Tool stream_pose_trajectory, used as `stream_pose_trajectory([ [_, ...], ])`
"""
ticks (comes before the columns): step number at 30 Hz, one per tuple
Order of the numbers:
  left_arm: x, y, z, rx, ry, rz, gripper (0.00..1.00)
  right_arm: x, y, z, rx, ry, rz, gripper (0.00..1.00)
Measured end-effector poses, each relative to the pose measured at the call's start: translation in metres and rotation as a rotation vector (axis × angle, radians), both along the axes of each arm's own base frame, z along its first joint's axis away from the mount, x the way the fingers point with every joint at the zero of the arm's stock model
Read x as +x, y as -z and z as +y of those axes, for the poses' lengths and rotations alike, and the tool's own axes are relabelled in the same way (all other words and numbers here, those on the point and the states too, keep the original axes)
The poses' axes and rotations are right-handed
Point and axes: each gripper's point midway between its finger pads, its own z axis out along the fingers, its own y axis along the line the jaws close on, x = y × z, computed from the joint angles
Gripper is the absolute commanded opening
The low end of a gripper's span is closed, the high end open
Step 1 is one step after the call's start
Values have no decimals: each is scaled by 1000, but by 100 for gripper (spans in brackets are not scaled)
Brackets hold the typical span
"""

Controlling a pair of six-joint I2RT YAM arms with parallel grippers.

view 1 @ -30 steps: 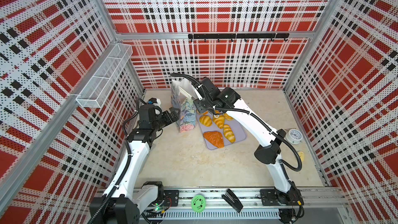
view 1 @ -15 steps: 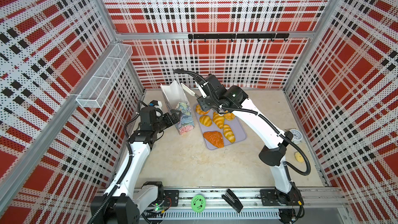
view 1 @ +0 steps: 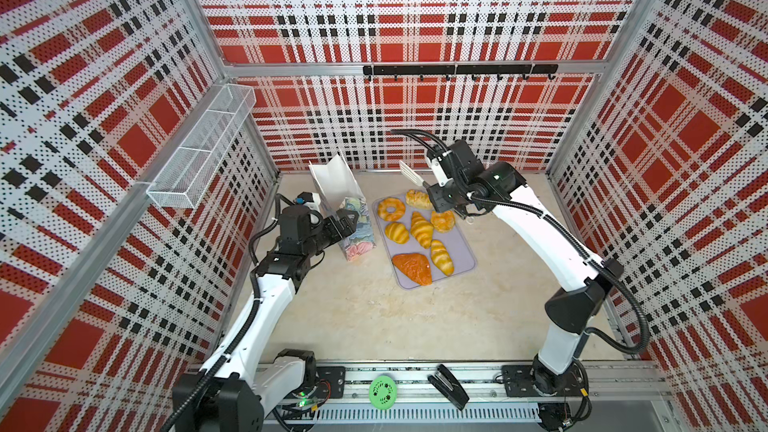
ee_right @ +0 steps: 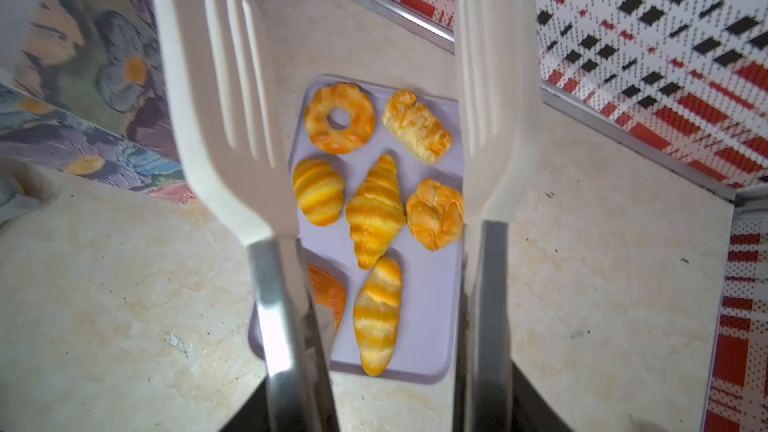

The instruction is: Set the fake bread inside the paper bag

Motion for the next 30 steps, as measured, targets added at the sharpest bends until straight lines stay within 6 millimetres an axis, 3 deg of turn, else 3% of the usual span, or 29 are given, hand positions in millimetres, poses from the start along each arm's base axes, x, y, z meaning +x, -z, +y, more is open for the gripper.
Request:
stream_pose_trajectory([
  [8,-13,-6,16,71,-110,-8,99,-46,57,-69,-56,34,140,55],
  [13,-42,-10,14,141,-156,-31,99,-80,102,-83,-94,3,265,54],
  [17,-77,-3,-2,177,-148,-42,100,-105,133,-89,-113,-16,361,54],
  [21,-107,18,-23,214,-117,-27,99,-127,153,-97,-115,-27,419,54],
  [25,-126,43,-47,296,-88,2,99,-143,165,-102,-110,-34,459,53],
  [30,-143,69,-74,416,-74,32,99,-147,170,-98,-84,-42,481,52],
])
